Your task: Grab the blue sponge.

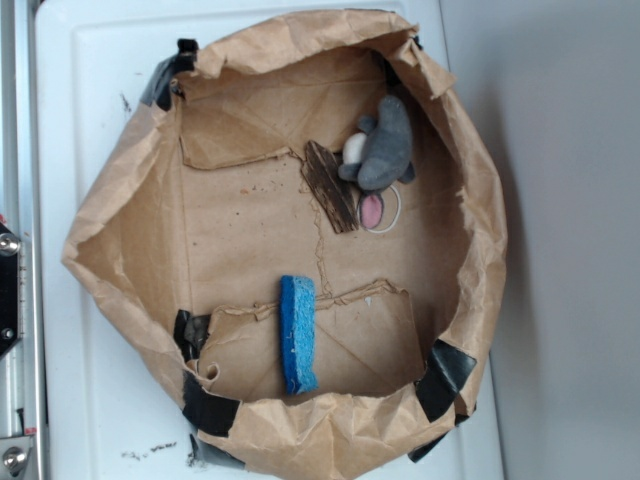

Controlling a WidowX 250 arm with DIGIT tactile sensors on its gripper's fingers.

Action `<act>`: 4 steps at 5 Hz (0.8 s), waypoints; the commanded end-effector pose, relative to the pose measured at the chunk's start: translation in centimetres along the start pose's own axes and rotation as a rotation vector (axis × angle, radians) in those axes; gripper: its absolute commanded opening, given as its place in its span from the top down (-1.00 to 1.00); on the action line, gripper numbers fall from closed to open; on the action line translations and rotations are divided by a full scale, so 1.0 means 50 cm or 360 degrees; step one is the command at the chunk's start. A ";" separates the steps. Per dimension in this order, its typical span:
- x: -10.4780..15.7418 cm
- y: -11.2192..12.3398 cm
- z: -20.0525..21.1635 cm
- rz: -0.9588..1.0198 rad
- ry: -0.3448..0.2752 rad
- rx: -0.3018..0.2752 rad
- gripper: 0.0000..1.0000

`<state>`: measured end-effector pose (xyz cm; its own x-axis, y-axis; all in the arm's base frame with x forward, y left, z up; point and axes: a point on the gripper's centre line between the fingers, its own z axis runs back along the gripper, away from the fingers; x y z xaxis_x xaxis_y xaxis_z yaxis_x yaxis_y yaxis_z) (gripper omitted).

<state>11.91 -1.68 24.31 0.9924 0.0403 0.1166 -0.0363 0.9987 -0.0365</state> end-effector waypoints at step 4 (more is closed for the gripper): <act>0.207 -0.018 -0.049 -0.0334 -0.0064 0.0001 -1.00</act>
<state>22.25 -1.95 21.57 0.9781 -0.1783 0.1073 0.1804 0.9835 -0.0098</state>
